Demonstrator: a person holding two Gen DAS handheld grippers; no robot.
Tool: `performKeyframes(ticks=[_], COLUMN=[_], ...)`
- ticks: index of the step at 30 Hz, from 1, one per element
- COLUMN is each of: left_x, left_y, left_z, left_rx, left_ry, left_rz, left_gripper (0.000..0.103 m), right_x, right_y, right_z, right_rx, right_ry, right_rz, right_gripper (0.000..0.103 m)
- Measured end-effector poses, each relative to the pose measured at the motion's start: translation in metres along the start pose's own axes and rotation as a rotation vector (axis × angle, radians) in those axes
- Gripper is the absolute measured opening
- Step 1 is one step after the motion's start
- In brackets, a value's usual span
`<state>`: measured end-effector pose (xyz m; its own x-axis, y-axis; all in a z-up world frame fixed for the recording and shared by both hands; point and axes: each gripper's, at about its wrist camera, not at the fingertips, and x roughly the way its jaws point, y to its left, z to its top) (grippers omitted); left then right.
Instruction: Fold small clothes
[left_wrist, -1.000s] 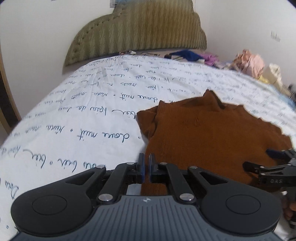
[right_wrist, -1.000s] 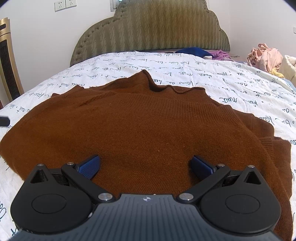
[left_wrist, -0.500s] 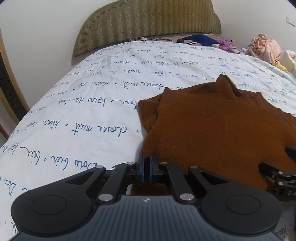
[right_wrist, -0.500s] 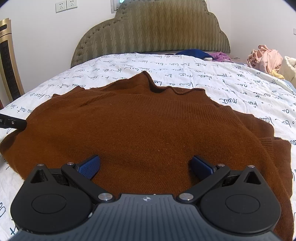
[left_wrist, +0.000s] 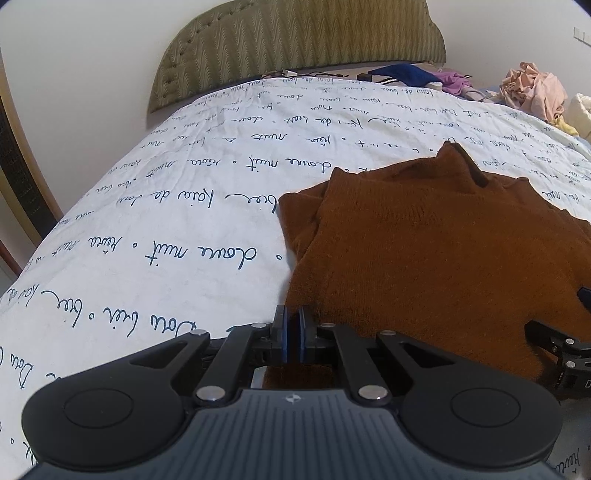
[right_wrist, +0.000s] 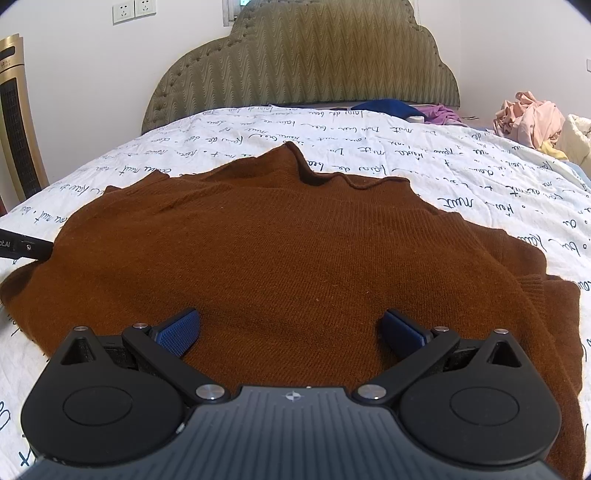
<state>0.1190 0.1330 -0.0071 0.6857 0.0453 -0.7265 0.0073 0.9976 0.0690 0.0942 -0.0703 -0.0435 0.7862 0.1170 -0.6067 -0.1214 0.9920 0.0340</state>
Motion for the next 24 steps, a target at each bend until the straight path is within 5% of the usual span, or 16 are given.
performKeyframes(ticks=[5, 7, 9, 11, 18, 24], left_x=[0.001, 0.000, -0.002, -0.005, -0.005, -0.003], left_y=[0.002, 0.005, 0.009, 0.015, 0.034, 0.044], left_z=[-0.001, -0.001, -0.002, -0.003, 0.005, 0.022], left_rx=[-0.005, -0.015, -0.022, -0.031, -0.091, -0.167], left_ry=[-0.005, -0.013, -0.031, -0.057, -0.050, -0.064], left_rz=[0.000, 0.006, 0.020, 0.026, -0.056, -0.155], left_gripper=[0.011, 0.025, 0.055, 0.070, 0.072, 0.072], right_x=[0.000, 0.000, 0.000, -0.001, -0.008, -0.022], right_y=[0.000, 0.000, 0.000, 0.001, 0.006, 0.027], right_z=[0.000, 0.000, 0.000, 0.000, 0.002, 0.003], right_rx=[0.000, -0.001, -0.002, -0.005, -0.003, -0.055], right_ry=[0.000, 0.000, 0.000, -0.001, -0.008, -0.008], right_rz=[0.000, 0.000, -0.001, -0.003, -0.015, 0.058], right_gripper=[0.103, 0.103, 0.103, 0.103, 0.103, 0.103])
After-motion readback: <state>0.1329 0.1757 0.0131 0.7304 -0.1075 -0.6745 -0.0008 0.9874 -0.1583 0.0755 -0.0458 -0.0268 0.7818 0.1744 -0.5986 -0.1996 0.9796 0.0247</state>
